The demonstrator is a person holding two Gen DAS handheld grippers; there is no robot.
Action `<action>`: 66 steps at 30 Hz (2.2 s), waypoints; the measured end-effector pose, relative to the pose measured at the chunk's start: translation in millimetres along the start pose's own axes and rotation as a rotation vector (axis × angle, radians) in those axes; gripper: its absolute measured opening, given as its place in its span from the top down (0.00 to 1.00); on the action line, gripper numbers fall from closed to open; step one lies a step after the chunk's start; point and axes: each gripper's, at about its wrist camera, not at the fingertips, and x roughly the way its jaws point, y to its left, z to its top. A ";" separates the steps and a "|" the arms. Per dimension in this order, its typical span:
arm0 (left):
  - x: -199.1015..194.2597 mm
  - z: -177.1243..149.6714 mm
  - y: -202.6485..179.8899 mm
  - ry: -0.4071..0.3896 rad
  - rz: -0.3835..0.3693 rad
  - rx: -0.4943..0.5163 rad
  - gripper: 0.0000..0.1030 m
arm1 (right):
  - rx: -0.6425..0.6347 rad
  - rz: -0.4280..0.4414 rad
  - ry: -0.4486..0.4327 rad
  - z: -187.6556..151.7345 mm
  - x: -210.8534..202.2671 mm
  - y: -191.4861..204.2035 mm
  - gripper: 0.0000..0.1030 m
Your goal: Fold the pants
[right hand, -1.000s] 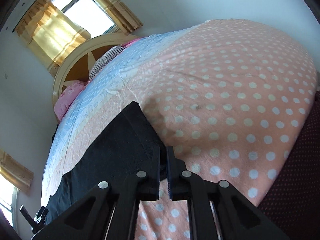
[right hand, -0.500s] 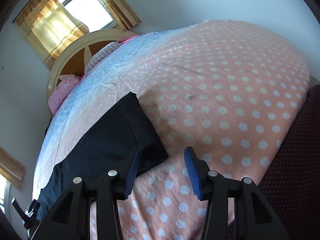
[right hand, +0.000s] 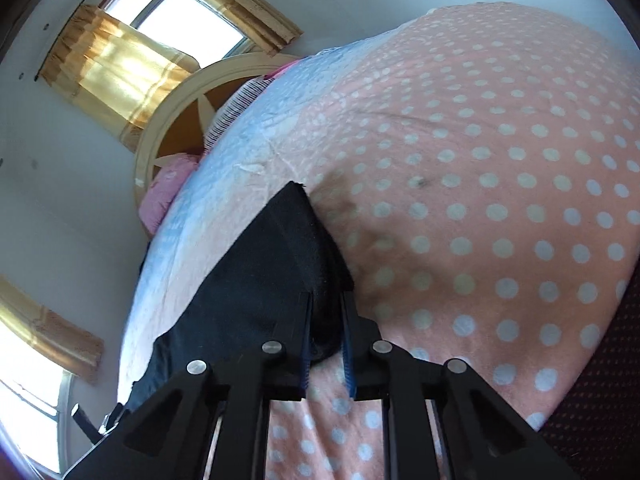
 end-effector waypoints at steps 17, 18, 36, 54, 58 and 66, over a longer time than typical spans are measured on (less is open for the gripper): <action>-22.1 13.7 -19.6 -0.023 -0.185 -0.107 0.00 | -0.669 0.088 -0.028 -70.9 5.0 242.9 0.89; -22.0 14.3 -22.5 -0.020 -0.197 -0.106 0.00 | -0.701 0.101 0.007 -82.3 15.8 250.8 0.89; -3.9 42.0 -95.5 0.051 -0.413 -0.048 0.03 | -0.796 0.250 0.208 -129.7 50.6 219.7 0.58; 58.9 80.1 -204.6 0.185 -0.556 -0.032 0.31 | -0.464 0.221 0.036 -85.7 40.4 169.5 0.51; 62.0 79.6 -208.2 0.192 -0.538 -0.037 0.35 | -0.492 0.214 0.036 -90.5 41.6 172.7 0.51; 58.6 80.7 -215.0 0.150 -0.362 0.068 0.36 | -0.459 0.199 0.037 -87.8 45.9 166.3 0.51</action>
